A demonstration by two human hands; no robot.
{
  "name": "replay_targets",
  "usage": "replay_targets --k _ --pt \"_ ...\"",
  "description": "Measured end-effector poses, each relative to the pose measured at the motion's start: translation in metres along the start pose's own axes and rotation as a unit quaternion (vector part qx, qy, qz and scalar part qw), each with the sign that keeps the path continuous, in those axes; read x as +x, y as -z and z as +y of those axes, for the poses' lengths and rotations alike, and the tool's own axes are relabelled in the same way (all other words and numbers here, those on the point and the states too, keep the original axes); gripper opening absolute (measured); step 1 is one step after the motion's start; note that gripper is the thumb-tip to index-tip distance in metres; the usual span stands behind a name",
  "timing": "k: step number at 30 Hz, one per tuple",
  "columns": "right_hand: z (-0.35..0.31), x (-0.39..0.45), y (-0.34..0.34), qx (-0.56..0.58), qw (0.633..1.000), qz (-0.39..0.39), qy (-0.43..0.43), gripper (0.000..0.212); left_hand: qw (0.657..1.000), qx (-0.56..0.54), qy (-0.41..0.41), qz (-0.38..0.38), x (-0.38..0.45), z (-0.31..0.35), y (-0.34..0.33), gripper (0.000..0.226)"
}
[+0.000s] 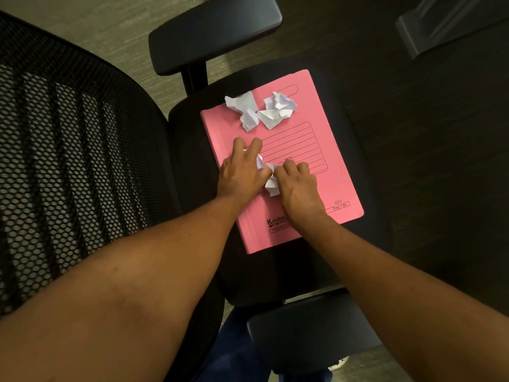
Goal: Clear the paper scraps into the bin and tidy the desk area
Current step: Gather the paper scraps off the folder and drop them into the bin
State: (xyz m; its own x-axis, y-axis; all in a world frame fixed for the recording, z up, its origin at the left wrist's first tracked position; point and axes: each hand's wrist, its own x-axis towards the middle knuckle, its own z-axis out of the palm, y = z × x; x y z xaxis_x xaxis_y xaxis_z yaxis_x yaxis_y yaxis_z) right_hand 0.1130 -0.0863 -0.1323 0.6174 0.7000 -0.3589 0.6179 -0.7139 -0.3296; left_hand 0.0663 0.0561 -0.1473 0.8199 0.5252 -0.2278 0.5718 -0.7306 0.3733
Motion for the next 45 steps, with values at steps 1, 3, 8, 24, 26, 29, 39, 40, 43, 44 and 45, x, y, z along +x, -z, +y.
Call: replay_targets --k 1,3,8,24,26,29,39,40,43,44,45 --pt "0.001 0.001 0.000 0.024 1.000 0.000 0.000 0.039 1.000 -0.024 0.011 0.007 0.000 0.001 0.000 0.043" --pt "0.005 0.003 0.003 0.092 0.996 0.016 -0.013 0.037 0.997 -0.064 0.042 0.030 0.000 0.003 0.000 0.035" --pt "0.012 0.003 0.029 0.461 0.863 0.035 -0.204 0.022 0.920 -0.284 0.202 0.180 -0.001 0.017 0.008 0.034" --pt "0.099 -0.216 0.110 0.895 0.422 0.042 -0.137 0.025 0.580 -0.767 0.225 -0.157 -0.105 0.172 0.026 0.019" --pt "0.116 -0.257 0.102 0.898 0.407 0.080 -0.149 0.031 0.593 -0.754 0.193 -0.207 -0.124 0.200 0.016 0.020" --pt "0.142 -0.321 0.085 0.898 0.376 0.131 -0.188 0.026 0.622 -0.716 0.156 -0.277 -0.156 0.243 -0.001 0.020" --pt "0.212 -0.492 -0.017 0.877 0.209 0.239 -0.361 0.009 0.701 -0.522 0.156 -0.460 -0.294 0.350 -0.121 0.022" --pt "0.220 -0.502 -0.028 0.870 0.185 0.247 -0.384 0.010 0.712 -0.502 0.170 -0.460 -0.309 0.356 -0.141 0.024" --pt "0.254 -0.531 -0.070 0.855 0.118 0.260 -0.434 0.009 0.726 -0.444 0.231 -0.471 -0.357 0.376 -0.202 0.022" --pt "0.266 -0.538 -0.084 0.853 0.086 0.265 -0.441 0.010 0.717 -0.438 0.253 -0.479 -0.371 0.381 -0.221 0.020" --pt "0.278 -0.546 -0.095 0.852 0.055 0.276 -0.442 0.010 0.706 -0.436 0.271 -0.488 -0.384 0.388 -0.240 0.019"
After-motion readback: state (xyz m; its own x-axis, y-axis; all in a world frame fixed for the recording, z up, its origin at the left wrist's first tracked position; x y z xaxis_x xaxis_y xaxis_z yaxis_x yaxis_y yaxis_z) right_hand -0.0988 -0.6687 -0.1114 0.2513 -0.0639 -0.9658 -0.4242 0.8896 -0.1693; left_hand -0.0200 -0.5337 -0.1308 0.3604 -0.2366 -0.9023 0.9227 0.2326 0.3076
